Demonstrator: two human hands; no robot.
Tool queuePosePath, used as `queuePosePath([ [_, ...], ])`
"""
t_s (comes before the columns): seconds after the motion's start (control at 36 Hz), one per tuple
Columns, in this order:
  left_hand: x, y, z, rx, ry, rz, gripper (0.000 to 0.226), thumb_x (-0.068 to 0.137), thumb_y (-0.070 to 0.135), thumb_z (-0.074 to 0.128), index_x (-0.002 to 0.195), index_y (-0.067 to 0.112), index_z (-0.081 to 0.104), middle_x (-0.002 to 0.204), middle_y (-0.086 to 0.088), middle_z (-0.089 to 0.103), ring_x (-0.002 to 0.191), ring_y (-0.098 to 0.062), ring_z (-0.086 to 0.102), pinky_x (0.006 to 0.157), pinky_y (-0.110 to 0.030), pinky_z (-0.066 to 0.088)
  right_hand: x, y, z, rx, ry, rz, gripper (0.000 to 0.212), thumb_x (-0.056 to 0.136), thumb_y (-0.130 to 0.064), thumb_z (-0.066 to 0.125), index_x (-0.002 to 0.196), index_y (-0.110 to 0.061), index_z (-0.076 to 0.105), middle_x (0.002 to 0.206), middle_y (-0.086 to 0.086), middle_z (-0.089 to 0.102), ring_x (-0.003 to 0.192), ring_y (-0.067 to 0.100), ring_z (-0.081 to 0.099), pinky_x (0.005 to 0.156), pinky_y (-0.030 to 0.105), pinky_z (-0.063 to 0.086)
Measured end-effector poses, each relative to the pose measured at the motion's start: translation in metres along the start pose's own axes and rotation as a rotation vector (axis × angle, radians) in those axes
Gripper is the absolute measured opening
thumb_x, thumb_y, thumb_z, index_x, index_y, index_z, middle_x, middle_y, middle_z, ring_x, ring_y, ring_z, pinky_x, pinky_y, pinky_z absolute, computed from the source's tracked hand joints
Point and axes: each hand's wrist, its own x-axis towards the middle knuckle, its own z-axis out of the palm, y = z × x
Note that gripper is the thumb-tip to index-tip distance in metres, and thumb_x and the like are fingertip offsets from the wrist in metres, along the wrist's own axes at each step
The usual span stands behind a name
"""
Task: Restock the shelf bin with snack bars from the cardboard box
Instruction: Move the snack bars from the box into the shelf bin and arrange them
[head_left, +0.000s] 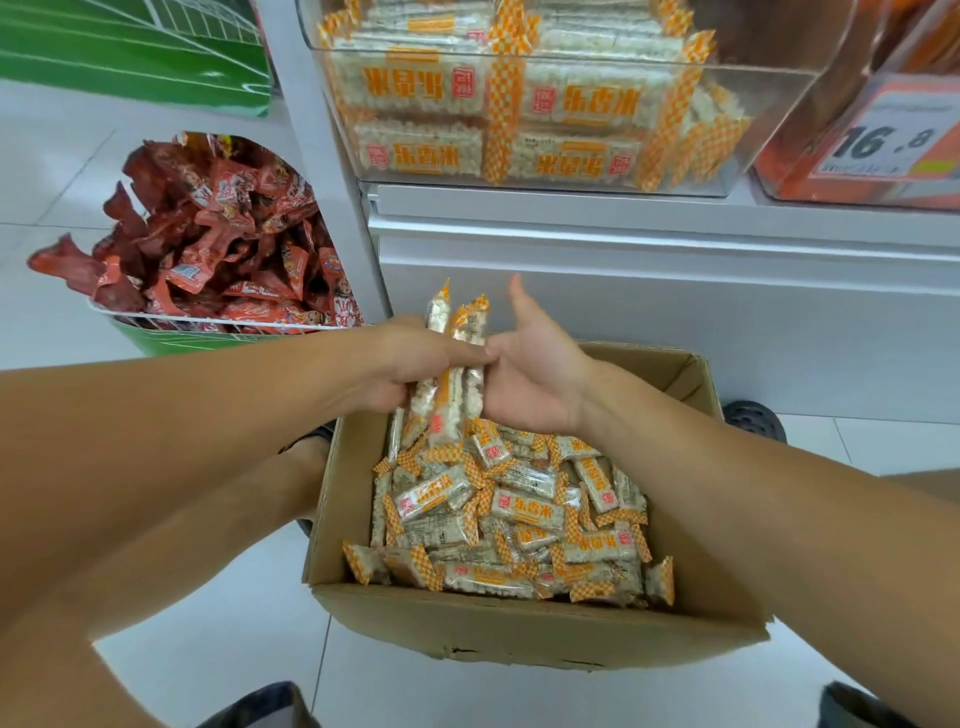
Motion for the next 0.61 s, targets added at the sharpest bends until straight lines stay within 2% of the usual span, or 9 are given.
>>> queuePosePath([
  [0.08,0.003,-0.006,-0.012,0.05,0.112,-0.003,0.051,0.066,0.013,0.09,0.111,0.004,0.068,0.097,-0.015,0.075,0.088,-0.031,0.074,0.084,-0.051,0.059,0.009,0.003,-0.01,0.064,-0.031,0.037,0.117,0.079,-0.091,0.016,0.151,-0.001,0.035,0.136,0.021,0.057,0.132,0.035,0.051,0.117,0.047,0.033],
  [0.14,0.007,-0.01,-0.019,0.116,0.196,-0.008,0.083,0.041,0.03,0.097,0.114,0.01,0.064,0.102,-0.012,0.074,0.09,-0.031,0.073,0.082,-0.05,0.059,0.017,0.008,-0.019,-0.049,0.177,-0.013,0.107,0.083,-0.087,0.017,0.154,-0.008,0.033,0.133,0.014,0.058,0.122,0.031,0.057,0.098,0.042,0.049],
  [0.19,0.006,-0.012,-0.024,0.161,0.259,-0.005,0.099,0.034,0.034,0.097,0.122,0.014,0.055,0.11,-0.008,0.069,0.099,-0.029,0.068,0.086,-0.048,0.058,0.027,0.021,-0.034,-0.4,0.513,-0.087,0.085,0.094,-0.075,0.028,0.141,-0.008,0.049,0.127,0.012,0.06,0.103,0.026,0.065,0.088,0.046,0.056],
  [0.25,0.002,-0.01,-0.025,0.096,0.258,-0.001,0.09,0.051,0.017,0.097,0.125,0.019,0.047,0.114,-0.006,0.064,0.104,-0.028,0.064,0.087,-0.049,0.057,0.035,0.038,-0.055,-1.009,0.77,-0.073,0.054,0.096,-0.061,0.05,0.114,-0.011,0.059,0.1,0.009,0.064,0.08,0.023,0.066,0.086,0.047,0.057],
  [0.33,-0.001,-0.007,-0.026,0.032,0.196,0.007,0.088,0.066,0.001,0.088,0.136,0.026,0.041,0.112,-0.001,0.063,0.102,-0.024,0.065,0.085,-0.049,0.058,0.048,0.067,-0.084,-1.526,0.841,0.076,0.068,0.089,-0.053,0.065,0.137,-0.01,0.043,0.122,0.013,0.061,0.106,0.032,0.063,0.081,0.037,0.051],
  [0.39,0.0,-0.008,-0.024,0.019,0.172,0.013,0.091,0.07,0.002,0.086,0.143,0.028,0.038,0.108,0.002,0.064,0.098,-0.023,0.067,0.084,-0.049,0.058,0.054,0.081,-0.093,-1.558,0.873,0.059,0.071,0.088,-0.048,0.069,0.141,-0.012,0.038,0.129,0.013,0.056,0.108,0.033,0.061,0.078,0.037,0.05],
  [0.5,0.002,-0.006,-0.023,0.027,0.182,0.003,0.089,0.068,0.01,0.088,0.142,0.027,0.041,0.107,-0.005,0.07,0.094,-0.028,0.071,0.084,-0.054,0.058,0.061,0.08,-0.097,-1.529,0.895,0.058,0.054,0.077,-0.033,0.077,0.119,-0.013,0.05,0.105,0.007,0.064,0.095,0.03,0.065,0.066,0.033,0.049],
  [0.56,0.004,-0.004,-0.023,0.055,0.186,-0.011,0.099,0.059,0.017,0.091,0.144,0.026,0.041,0.115,-0.008,0.07,0.096,-0.031,0.071,0.084,-0.053,0.058,0.057,0.068,-0.094,-1.428,0.882,0.094,0.034,0.078,-0.03,0.076,0.102,-0.012,0.061,0.092,0.005,0.066,0.089,0.028,0.067,0.065,0.033,0.051],
  [0.61,0.007,0.001,-0.023,0.08,0.19,-0.01,0.104,0.056,0.021,0.091,0.146,0.024,0.039,0.122,-0.008,0.067,0.101,-0.031,0.069,0.087,-0.051,0.057,0.047,0.056,-0.087,-1.211,0.823,0.075,0.027,0.084,-0.025,0.075,0.103,-0.007,0.066,0.095,0.012,0.072,0.082,0.026,0.068,0.068,0.037,0.053],
])
